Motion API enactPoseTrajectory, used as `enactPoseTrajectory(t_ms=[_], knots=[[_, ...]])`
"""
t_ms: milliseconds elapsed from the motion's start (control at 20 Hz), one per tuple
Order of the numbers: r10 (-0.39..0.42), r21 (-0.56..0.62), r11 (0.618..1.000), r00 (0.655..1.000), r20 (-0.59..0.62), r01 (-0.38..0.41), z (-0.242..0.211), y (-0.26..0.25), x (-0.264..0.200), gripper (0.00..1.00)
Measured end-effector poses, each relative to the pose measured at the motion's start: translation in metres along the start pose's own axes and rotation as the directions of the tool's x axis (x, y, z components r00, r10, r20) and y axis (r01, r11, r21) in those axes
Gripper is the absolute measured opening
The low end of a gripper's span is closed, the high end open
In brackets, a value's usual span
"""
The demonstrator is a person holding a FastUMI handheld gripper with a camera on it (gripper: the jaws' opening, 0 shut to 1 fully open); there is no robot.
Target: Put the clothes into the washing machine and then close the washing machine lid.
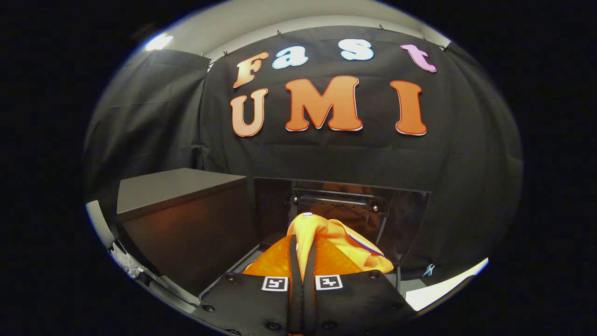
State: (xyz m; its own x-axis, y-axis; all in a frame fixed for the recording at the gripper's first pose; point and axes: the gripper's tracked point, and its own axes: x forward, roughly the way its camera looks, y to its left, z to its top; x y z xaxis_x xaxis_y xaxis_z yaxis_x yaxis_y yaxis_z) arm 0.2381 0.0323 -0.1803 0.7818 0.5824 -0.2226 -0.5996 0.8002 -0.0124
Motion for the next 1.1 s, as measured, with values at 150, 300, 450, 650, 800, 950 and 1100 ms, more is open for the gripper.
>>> enactPoseTrajectory(t_ms=[150, 300, 450, 650, 800, 950, 1100], knots=[[0.014, -0.016, 1.0, 0.996, -0.089, -0.016, -0.042, 0.004, 0.027, 0.08], [0.013, 0.03, 1.0, 0.982, -0.187, -0.008, -0.091, 0.01, 0.037, 0.08], [0.002, 0.017, 1.0, 0.967, -0.256, 0.003, -0.13, 0.013, 0.033, 0.08], [0.027, 0.068, 0.998, 0.963, -0.27, -0.009, -0.137, 0.014, 0.043, 0.08], [0.02, 0.121, 0.992, 0.923, -0.384, 0.029, -0.186, 0.007, 0.046, 0.08], [0.019, 0.153, 0.987, 0.889, -0.457, 0.057, -0.207, 0.01, 0.043, 0.08], [0.017, 0.2, 0.975, 0.857, -0.515, 0.101, -0.214, 0.004, 0.048, 0.08]])
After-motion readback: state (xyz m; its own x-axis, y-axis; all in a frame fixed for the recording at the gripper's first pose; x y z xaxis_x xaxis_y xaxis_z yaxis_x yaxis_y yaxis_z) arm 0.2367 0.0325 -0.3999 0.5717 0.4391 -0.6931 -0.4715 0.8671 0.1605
